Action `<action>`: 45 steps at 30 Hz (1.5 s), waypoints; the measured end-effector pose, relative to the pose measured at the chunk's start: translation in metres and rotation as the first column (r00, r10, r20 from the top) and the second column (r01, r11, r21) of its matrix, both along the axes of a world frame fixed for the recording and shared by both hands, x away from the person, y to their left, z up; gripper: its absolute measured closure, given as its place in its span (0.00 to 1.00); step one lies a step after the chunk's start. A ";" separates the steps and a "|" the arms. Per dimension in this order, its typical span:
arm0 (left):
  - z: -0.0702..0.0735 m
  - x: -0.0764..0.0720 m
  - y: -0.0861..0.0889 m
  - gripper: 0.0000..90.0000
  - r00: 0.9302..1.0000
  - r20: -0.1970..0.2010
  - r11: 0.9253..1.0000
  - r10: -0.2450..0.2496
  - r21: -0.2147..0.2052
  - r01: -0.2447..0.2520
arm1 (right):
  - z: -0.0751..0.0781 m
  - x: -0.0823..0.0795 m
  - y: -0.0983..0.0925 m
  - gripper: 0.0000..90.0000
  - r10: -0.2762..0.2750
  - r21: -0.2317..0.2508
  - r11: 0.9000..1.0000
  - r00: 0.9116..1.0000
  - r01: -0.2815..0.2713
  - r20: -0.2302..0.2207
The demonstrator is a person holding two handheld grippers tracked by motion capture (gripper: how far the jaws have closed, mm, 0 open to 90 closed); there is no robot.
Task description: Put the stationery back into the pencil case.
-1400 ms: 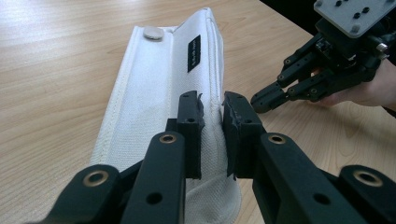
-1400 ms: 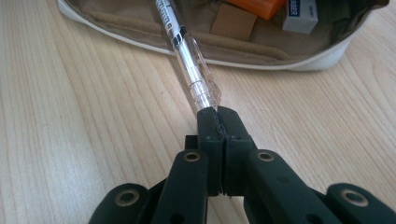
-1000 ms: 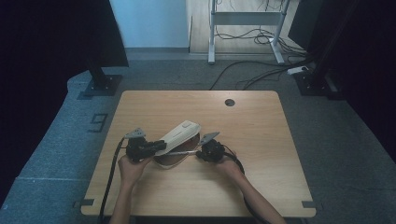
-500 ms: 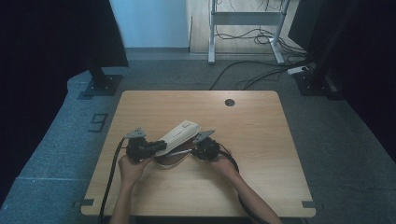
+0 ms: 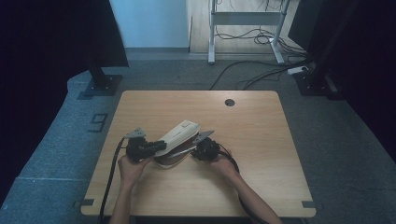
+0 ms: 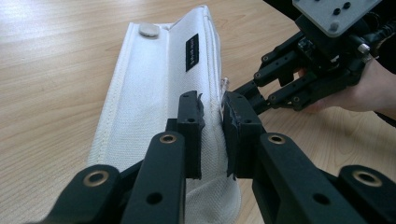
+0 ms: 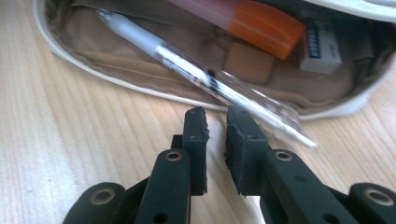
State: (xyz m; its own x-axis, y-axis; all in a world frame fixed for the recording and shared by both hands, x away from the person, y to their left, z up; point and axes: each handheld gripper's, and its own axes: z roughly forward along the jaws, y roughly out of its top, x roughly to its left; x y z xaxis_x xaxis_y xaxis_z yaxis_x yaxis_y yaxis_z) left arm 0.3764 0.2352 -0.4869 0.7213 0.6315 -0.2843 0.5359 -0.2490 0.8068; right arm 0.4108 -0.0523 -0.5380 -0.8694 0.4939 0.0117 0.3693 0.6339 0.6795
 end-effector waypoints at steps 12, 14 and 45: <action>0.000 0.000 0.000 0.87 1.000 -0.004 1.000 -0.006 0.002 0.006 | 0.001 0.009 0.004 0.83 -0.037 -0.006 0.999 0.999 0.037 0.017; 0.000 0.000 0.000 0.87 1.000 -0.003 1.000 -0.006 0.002 0.006 | 0.002 0.010 0.006 0.83 -0.044 -0.001 0.999 0.999 0.044 0.017; -0.014 0.002 -0.009 0.60 0.999 0.009 0.995 -0.034 0.095 0.033 | 0.012 0.014 -0.010 0.64 -0.097 0.033 0.995 0.994 0.095 0.041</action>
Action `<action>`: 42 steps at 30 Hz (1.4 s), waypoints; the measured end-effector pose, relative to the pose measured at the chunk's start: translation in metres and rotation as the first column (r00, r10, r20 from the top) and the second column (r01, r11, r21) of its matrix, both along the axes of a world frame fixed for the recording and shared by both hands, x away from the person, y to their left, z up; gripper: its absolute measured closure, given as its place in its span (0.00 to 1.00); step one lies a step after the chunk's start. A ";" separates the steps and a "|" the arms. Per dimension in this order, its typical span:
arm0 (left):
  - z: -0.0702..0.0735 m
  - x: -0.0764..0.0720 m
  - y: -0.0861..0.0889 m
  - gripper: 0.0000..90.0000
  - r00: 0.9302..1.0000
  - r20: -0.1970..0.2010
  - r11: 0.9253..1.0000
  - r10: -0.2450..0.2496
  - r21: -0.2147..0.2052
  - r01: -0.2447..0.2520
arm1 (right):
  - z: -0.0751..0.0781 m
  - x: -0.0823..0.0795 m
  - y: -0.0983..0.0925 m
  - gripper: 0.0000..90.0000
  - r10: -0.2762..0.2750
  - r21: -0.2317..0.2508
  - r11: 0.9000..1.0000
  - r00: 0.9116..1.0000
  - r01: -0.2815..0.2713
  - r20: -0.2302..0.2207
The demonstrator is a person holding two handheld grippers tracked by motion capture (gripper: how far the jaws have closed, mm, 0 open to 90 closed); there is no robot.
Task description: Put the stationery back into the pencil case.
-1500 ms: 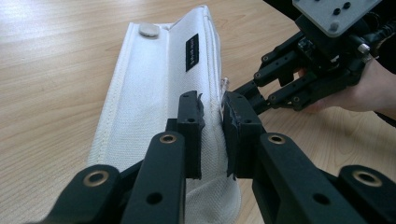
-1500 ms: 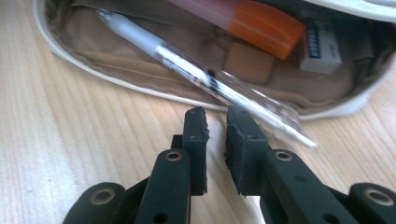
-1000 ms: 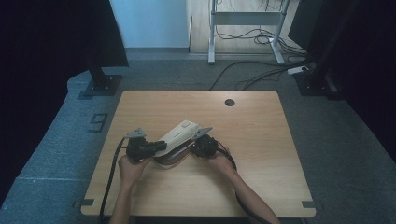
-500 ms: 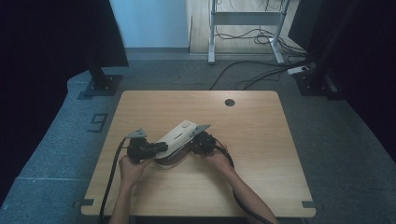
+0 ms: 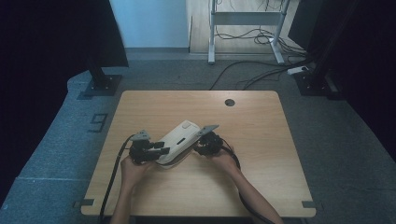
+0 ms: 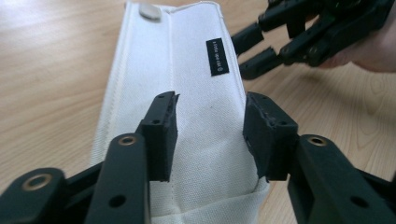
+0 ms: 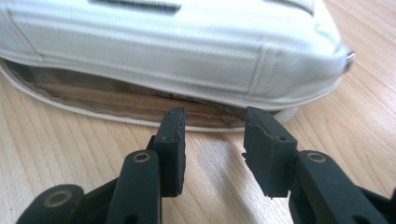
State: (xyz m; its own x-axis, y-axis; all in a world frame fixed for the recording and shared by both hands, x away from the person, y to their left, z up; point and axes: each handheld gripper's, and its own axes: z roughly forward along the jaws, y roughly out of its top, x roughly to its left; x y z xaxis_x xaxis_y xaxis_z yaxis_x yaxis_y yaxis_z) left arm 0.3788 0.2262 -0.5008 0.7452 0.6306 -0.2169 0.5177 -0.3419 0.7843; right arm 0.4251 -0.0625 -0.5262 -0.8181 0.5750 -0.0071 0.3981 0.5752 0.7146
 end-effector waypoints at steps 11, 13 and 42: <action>-0.014 0.000 -0.011 0.52 1.000 0.019 0.996 0.013 0.088 -0.015 | 0.005 -0.003 -0.010 0.60 -0.015 0.012 1.000 1.000 0.015 0.004; -0.013 0.000 -0.011 0.51 0.999 0.029 0.996 0.012 0.092 -0.015 | 0.005 -0.003 -0.011 0.59 -0.017 0.015 1.000 1.000 0.017 0.005; 0.004 -0.014 -0.007 0.18 0.998 0.056 0.996 -0.041 0.087 0.037 | 0.023 -0.027 -0.024 0.26 0.019 0.059 0.998 1.000 -0.019 0.002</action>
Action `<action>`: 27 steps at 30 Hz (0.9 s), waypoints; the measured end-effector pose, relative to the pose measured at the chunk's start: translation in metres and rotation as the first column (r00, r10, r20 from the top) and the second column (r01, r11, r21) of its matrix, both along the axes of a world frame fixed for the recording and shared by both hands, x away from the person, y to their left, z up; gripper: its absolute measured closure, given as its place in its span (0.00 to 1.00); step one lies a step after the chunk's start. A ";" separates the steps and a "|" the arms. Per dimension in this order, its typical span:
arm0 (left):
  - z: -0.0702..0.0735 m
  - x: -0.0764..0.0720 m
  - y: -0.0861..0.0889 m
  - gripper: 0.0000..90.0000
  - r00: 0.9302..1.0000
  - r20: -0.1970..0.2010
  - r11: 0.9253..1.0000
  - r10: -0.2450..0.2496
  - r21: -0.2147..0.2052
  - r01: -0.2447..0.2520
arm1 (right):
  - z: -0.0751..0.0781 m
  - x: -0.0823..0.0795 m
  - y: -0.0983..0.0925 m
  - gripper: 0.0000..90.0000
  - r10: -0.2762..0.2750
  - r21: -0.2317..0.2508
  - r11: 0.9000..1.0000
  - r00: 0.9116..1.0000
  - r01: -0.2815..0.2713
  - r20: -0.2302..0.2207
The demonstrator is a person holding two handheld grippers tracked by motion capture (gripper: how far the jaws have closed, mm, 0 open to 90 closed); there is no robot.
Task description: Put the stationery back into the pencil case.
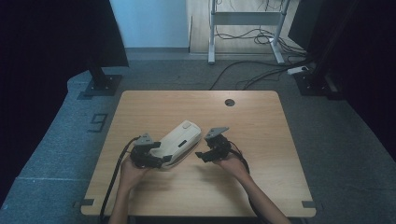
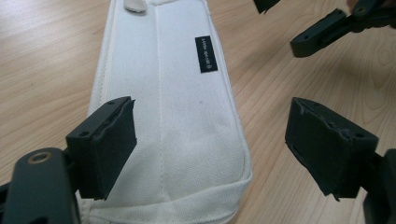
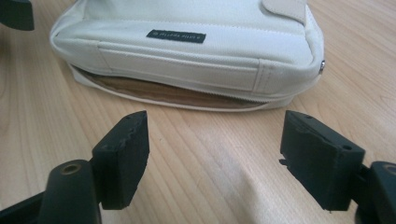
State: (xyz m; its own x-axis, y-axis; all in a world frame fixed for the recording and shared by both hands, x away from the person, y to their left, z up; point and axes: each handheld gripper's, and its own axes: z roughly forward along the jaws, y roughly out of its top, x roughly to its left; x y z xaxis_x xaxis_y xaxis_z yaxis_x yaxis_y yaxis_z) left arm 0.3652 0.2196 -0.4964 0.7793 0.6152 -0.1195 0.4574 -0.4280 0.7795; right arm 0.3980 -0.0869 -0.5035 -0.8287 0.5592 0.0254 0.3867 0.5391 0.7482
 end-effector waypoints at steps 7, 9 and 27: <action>-0.001 -0.004 0.000 0.16 1.000 0.021 0.999 0.004 0.041 -0.004 | 0.000 -0.005 -0.008 0.20 -0.005 -0.001 1.000 1.000 0.005 -0.012; 0.000 -0.005 0.002 0.15 1.000 0.023 0.999 0.005 0.041 -0.006 | 0.001 -0.007 -0.011 0.18 -0.012 -0.002 1.000 1.000 0.012 -0.010; 0.000 -0.016 0.017 0.07 0.998 0.046 0.995 0.044 0.086 -0.048 | 0.006 -0.023 -0.046 0.07 -0.050 -0.021 0.998 0.999 0.051 0.018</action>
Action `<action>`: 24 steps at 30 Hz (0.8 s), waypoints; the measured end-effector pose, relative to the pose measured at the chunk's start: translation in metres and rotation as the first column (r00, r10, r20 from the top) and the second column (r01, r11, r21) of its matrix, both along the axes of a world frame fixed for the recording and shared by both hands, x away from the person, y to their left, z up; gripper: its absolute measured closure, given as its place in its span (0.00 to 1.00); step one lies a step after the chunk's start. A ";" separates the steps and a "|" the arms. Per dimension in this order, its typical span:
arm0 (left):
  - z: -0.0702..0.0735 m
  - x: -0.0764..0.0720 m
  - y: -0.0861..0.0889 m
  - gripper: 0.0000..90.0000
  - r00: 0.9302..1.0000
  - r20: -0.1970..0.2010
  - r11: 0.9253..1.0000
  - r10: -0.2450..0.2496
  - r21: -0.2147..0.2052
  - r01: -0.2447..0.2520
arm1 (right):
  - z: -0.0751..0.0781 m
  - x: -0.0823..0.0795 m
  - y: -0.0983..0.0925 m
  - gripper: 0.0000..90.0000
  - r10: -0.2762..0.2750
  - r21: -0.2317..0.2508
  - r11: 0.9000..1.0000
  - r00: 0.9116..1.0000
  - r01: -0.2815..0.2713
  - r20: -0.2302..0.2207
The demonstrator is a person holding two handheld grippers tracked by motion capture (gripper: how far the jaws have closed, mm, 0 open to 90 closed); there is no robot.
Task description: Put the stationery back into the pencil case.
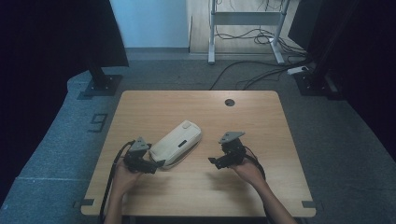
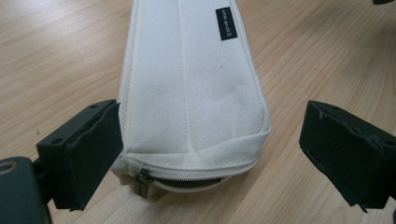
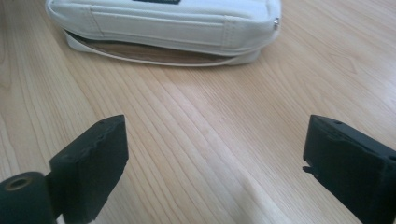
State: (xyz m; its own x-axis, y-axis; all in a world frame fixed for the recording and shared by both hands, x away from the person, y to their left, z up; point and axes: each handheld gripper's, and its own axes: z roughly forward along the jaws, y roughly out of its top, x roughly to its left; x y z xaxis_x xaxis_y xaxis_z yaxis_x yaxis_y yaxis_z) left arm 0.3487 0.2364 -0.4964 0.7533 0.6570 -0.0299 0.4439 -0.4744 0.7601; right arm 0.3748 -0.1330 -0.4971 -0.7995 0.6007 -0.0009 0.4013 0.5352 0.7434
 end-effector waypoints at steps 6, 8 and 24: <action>0.000 -0.002 0.005 0.06 1.000 0.005 1.000 0.011 0.001 -0.011 | 0.001 -0.004 -0.014 0.05 -0.023 -0.007 1.000 1.000 0.023 0.014; -0.001 -0.003 0.008 0.06 1.000 0.004 1.000 0.017 -0.002 -0.017 | 0.001 -0.006 -0.019 0.04 -0.036 -0.006 0.999 0.999 0.036 0.016; -0.010 -0.008 0.029 0.06 0.997 -0.008 0.997 0.071 0.016 -0.071 | 0.004 -0.023 -0.064 0.03 -0.114 0.013 0.993 0.993 0.113 0.034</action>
